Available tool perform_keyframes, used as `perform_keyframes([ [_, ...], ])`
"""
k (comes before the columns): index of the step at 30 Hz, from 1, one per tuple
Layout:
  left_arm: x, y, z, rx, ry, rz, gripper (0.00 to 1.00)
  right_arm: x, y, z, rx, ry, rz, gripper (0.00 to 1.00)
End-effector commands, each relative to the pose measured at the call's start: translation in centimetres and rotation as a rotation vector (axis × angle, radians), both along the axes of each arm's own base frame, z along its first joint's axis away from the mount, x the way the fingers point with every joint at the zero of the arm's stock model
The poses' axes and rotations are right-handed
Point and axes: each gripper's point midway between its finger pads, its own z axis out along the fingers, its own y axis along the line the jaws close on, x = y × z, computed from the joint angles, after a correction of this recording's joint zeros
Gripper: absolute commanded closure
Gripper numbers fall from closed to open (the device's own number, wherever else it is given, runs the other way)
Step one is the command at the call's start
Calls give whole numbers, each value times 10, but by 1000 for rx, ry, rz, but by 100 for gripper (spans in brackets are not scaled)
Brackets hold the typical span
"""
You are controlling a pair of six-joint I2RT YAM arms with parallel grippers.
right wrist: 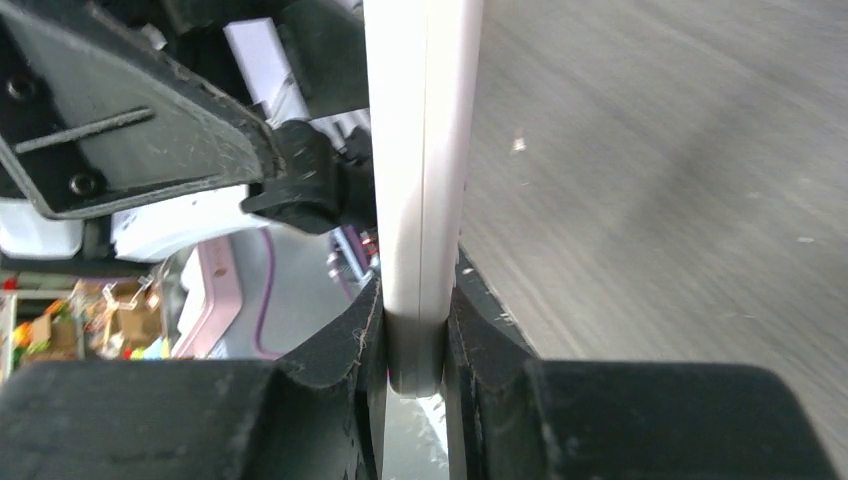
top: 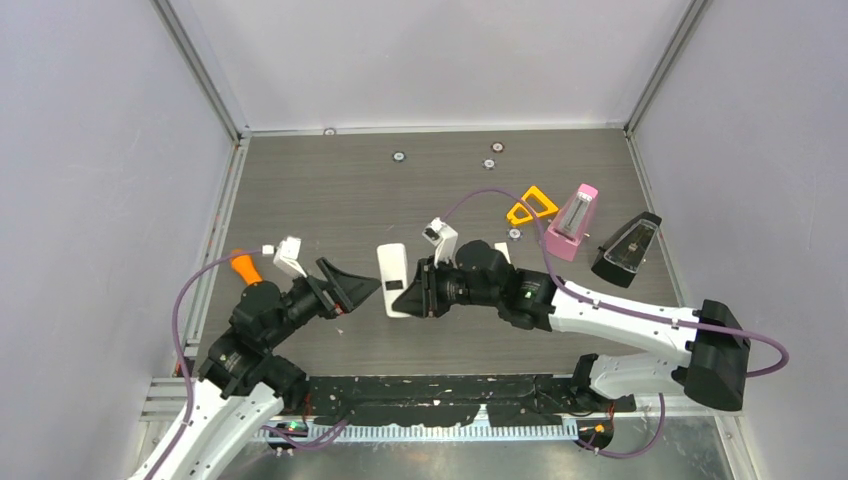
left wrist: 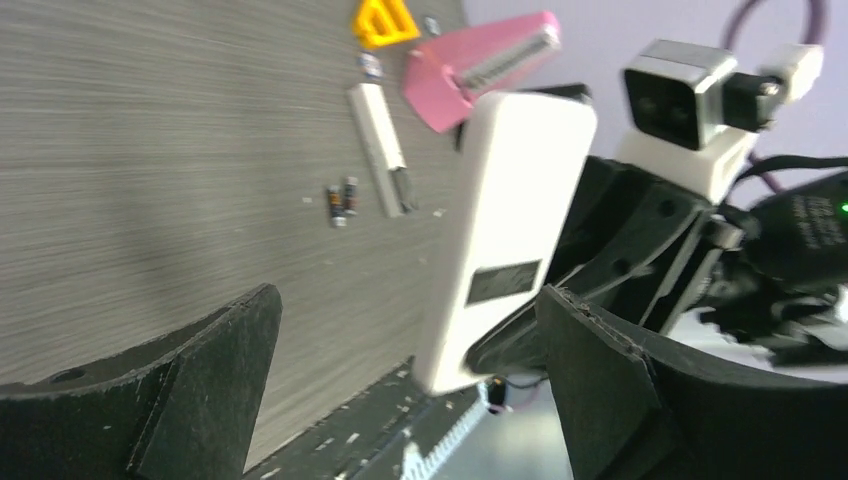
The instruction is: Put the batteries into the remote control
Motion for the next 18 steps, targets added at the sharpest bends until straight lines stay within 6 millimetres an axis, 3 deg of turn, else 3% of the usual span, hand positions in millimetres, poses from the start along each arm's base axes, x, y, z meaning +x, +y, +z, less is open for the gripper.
perform_keyframes([
  [1,12,45,-15,142,7,234,0,36,-20,14,-35,-89,-135,95],
  [4,13,67,-15,158,-8,341,0,60,-46,-13,-211,-110,-247,95],
  [5,12,70,-12,155,-22,353,0,79,-55,-16,-273,-151,-316,95],
  [8,9,74,-6,144,-55,357,0,113,-91,-45,-553,-219,-446,95],
  [12,5,74,-1,161,-65,337,0,160,-142,-62,-917,-345,-643,95],
  [18,2,65,4,179,-57,282,0,200,-160,-89,-1238,-403,-669,95],
])
